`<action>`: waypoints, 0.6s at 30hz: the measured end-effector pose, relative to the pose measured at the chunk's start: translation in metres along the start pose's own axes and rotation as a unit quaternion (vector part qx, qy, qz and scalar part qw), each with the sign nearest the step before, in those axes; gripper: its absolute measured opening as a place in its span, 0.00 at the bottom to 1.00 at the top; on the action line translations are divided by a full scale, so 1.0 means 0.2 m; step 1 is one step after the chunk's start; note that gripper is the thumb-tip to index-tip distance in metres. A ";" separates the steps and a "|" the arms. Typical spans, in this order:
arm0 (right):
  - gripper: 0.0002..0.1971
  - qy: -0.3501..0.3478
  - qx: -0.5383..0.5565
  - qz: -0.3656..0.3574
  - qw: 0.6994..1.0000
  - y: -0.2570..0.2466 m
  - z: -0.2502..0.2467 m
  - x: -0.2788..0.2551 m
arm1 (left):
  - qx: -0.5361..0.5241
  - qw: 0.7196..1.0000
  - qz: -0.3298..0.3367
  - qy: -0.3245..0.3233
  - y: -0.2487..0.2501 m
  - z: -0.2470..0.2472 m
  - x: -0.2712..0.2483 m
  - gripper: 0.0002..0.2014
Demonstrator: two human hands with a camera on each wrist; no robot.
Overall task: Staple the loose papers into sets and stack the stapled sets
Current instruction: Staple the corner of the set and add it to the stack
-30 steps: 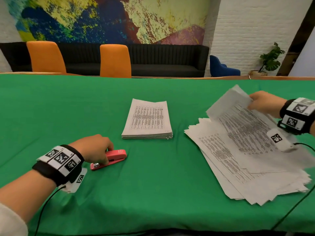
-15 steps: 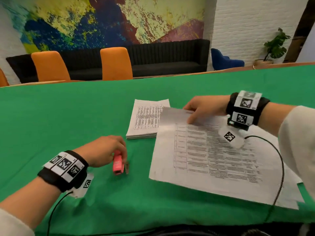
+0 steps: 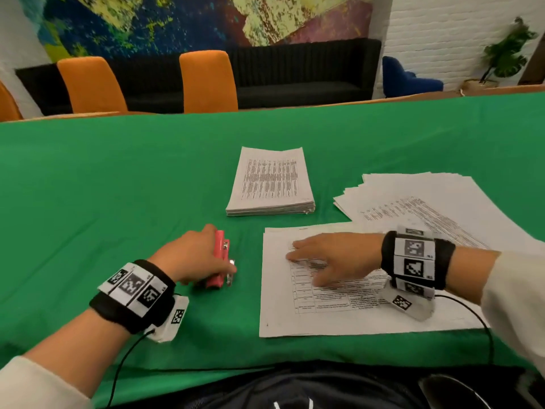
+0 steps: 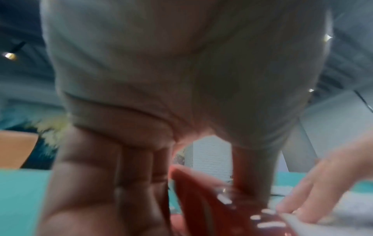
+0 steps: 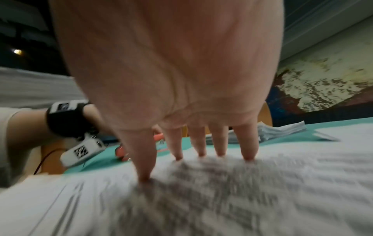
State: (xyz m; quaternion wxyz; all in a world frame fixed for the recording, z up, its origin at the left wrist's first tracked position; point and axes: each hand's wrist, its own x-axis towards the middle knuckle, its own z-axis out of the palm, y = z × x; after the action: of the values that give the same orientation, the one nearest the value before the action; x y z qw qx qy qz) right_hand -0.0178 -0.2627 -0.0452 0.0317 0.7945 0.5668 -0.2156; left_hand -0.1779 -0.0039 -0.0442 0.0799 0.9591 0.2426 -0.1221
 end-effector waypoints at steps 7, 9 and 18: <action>0.29 0.000 0.020 -0.012 1.000 -0.02 0.05 -0.02 | -0.036 0.994 0.080 0.067 0.15 -0.11 0.01 0.25; 0.29 0.002 0.024 -0.022 0.999 -0.02 0.04 -0.02 | -0.047 0.987 0.122 0.093 0.24 -0.15 0.02 0.16; 0.66 0.039 0.089 0.140 0.985 0.20 0.06 -0.03 | 0.010 0.968 0.235 0.085 0.63 -0.10 0.17 0.12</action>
State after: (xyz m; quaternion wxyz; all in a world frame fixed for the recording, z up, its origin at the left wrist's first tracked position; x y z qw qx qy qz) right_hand 0.0135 -0.2863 -0.0625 -0.0315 0.8736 0.4291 -0.2274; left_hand -0.0841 -0.0942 -0.0233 0.0758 0.9968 0.0148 -0.0208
